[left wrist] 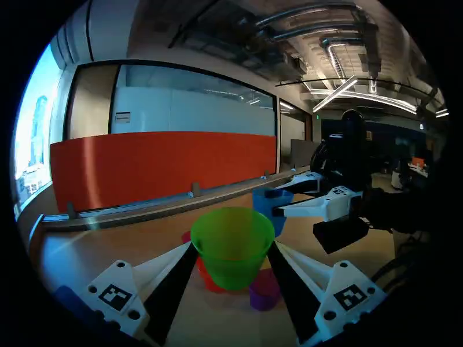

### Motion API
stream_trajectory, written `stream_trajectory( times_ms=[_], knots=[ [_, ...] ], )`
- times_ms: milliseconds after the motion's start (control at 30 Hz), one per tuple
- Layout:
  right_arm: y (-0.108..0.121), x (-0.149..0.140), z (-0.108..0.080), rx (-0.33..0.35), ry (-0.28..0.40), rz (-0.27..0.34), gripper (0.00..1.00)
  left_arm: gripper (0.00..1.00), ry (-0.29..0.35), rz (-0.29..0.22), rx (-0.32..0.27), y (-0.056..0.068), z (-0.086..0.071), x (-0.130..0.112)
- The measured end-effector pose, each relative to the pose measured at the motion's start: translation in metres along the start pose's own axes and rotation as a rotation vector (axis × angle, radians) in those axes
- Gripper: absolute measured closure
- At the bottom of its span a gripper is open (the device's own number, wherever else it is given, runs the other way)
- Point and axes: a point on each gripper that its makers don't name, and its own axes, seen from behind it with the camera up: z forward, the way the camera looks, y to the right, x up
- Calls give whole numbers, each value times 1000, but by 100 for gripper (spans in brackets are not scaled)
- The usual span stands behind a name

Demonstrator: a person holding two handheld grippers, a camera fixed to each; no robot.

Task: Pour water

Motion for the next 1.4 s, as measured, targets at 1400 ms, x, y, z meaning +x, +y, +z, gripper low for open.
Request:
stream_trajectory(
  times_ms=[1400],
  knots=[
    [-32,8,-34,6,29,-44,9,15,59,-6,-53,35,-14,24]
  ],
)
